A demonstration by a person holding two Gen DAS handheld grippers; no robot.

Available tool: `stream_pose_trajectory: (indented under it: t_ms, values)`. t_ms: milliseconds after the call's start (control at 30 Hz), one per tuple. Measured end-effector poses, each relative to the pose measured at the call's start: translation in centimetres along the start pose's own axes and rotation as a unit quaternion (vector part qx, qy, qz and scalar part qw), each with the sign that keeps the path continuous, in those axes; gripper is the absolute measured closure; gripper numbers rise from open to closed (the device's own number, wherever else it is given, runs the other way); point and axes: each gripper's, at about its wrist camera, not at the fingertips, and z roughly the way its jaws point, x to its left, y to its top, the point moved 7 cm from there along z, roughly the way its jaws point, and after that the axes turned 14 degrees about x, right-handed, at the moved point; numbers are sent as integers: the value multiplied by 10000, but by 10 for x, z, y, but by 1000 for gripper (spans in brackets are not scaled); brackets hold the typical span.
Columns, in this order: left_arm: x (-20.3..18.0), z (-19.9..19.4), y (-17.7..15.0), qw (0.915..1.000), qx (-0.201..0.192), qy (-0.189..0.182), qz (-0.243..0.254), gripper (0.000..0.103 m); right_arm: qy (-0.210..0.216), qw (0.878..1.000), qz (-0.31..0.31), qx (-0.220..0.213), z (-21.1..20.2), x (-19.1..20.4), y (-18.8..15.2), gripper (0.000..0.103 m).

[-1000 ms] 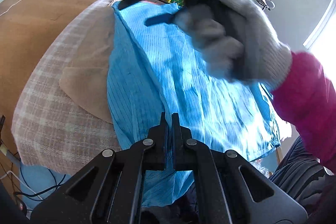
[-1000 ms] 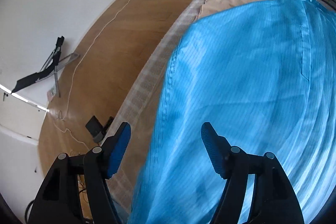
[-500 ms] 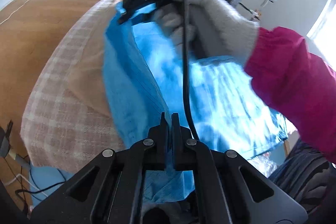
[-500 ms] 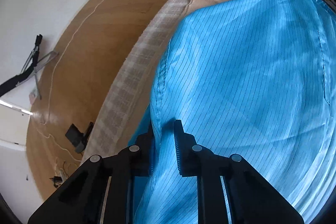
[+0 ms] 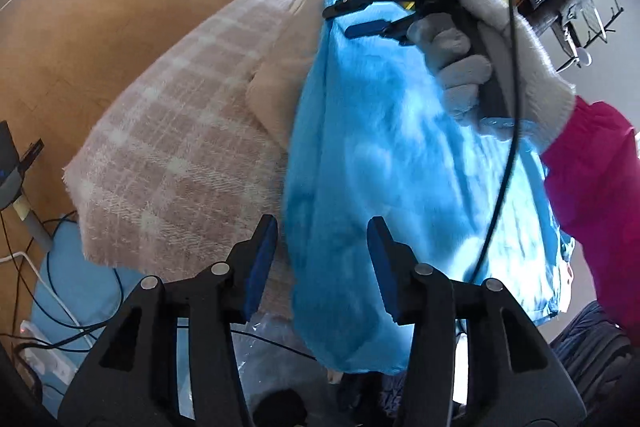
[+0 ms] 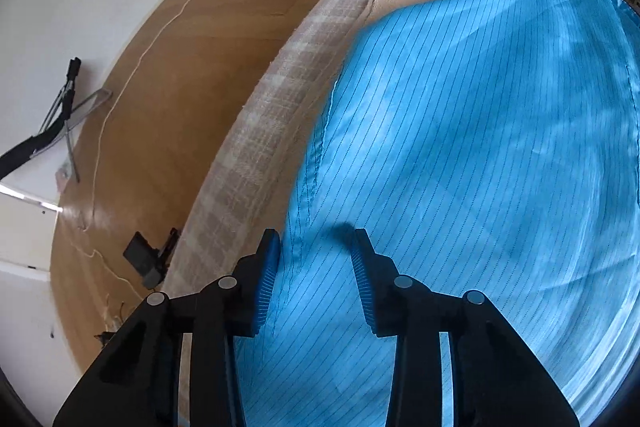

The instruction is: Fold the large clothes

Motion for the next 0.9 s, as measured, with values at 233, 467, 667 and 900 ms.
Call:
stream_pose_trajectory:
  t_ms: [233, 467, 667, 900]
  values:
    - [-27, 3, 0, 9979, -101, 52, 640, 101, -231, 9997, 21, -33, -10, 7, 3, 46]
    - [-58, -18, -1, 9930, -325, 97, 1130, 102, -595, 9981, -167, 7, -16, 24, 14, 40]
    - [-78, -21, -1, 9906, -328, 124, 1323, 102, -1234, 9921, -120, 199, 0, 9, 13, 92]
    - [-115, -26, -6, 9823, -258, 114, 1849, 103, -147, 9992, 252, -264, -29, -26, 3, 102]
